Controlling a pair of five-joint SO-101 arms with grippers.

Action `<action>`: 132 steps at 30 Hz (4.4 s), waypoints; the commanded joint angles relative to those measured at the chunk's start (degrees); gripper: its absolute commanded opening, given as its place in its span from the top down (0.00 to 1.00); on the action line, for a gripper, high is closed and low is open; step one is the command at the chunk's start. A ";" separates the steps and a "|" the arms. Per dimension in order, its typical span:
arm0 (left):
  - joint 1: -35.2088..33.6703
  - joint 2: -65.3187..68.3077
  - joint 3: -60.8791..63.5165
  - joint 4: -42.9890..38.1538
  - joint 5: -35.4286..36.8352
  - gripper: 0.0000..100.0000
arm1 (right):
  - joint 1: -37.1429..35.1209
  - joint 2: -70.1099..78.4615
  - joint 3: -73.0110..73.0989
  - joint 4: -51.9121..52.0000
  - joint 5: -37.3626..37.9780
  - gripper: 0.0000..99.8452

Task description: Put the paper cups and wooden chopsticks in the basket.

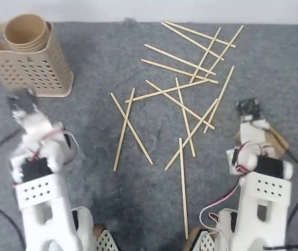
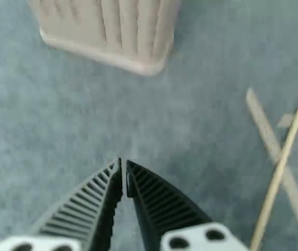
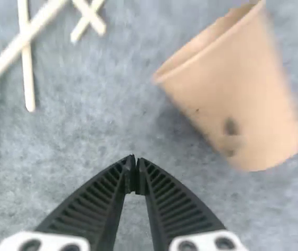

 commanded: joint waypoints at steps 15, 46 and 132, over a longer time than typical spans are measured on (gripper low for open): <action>3.52 -3.96 13.14 -8.97 -7.30 0.99 | -2.68 63.25 -80.44 27.47 -2.99 0.99; 3.34 -3.87 13.14 -9.23 -7.38 0.99 | 24.48 61.93 -70.86 33.36 27.43 0.99; 3.25 -3.96 13.14 -8.88 -7.38 0.99 | -2.77 30.81 -61.80 32.84 4.48 0.99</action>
